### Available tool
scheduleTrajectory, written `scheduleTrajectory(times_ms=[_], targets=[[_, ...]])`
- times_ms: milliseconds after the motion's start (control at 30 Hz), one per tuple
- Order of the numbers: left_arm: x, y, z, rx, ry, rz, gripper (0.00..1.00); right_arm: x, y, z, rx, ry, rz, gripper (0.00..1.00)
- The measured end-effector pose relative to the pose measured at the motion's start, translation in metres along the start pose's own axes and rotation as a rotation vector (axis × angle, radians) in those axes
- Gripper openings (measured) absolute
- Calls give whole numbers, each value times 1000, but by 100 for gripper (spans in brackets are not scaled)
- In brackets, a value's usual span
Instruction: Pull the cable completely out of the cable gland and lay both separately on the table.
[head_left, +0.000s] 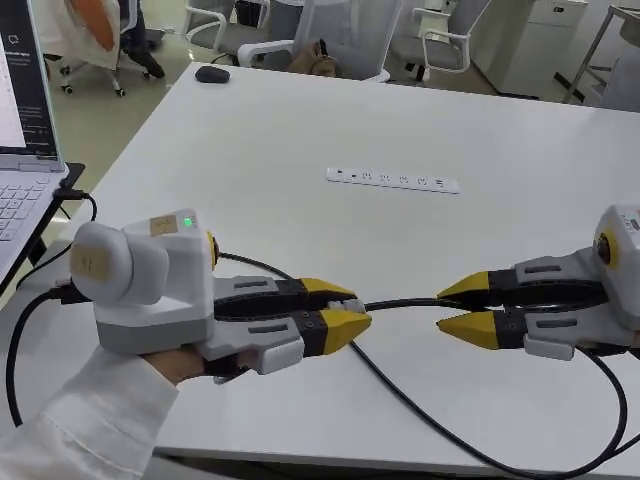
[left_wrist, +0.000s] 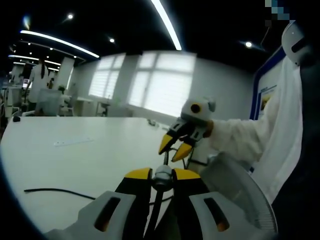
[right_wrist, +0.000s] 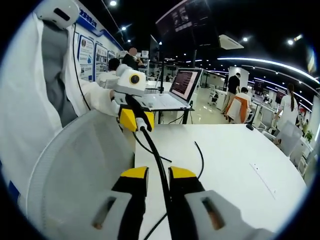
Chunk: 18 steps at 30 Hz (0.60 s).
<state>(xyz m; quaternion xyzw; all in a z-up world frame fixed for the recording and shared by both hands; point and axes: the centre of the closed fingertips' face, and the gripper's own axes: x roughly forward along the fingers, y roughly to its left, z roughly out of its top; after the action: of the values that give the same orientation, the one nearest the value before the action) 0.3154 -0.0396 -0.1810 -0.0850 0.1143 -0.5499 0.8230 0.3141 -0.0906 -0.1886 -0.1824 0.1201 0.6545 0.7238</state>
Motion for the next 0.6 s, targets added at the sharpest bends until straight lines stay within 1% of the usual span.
scheduleTrajectory(times_ms=[100,133,233,333,400,500,567,600], targets=[[1,-1,-1,3,7,-4,18,7,6,12,-53,3,26,17],[1,-1,-1,4,8,-5,18,10,6,15,-69,3,28,18],[1,-2,-2,5,12,-8,18,19,9,25,-105,-1,45,19],[1,-2,-3,5,15,-10,18,29,14,33,-140,-6,76,18],[1,-2,-3,6,15,-10,18,35,17,33,-154,1,92,17],[2,-3,-3,9,15,-12,18,43,20,30,-183,30,116,14],[2,-4,-2,9,11,-14,18,47,20,29,-186,36,122,12],[1,-3,-2,12,13,-10,18,48,19,26,-194,49,125,11]])
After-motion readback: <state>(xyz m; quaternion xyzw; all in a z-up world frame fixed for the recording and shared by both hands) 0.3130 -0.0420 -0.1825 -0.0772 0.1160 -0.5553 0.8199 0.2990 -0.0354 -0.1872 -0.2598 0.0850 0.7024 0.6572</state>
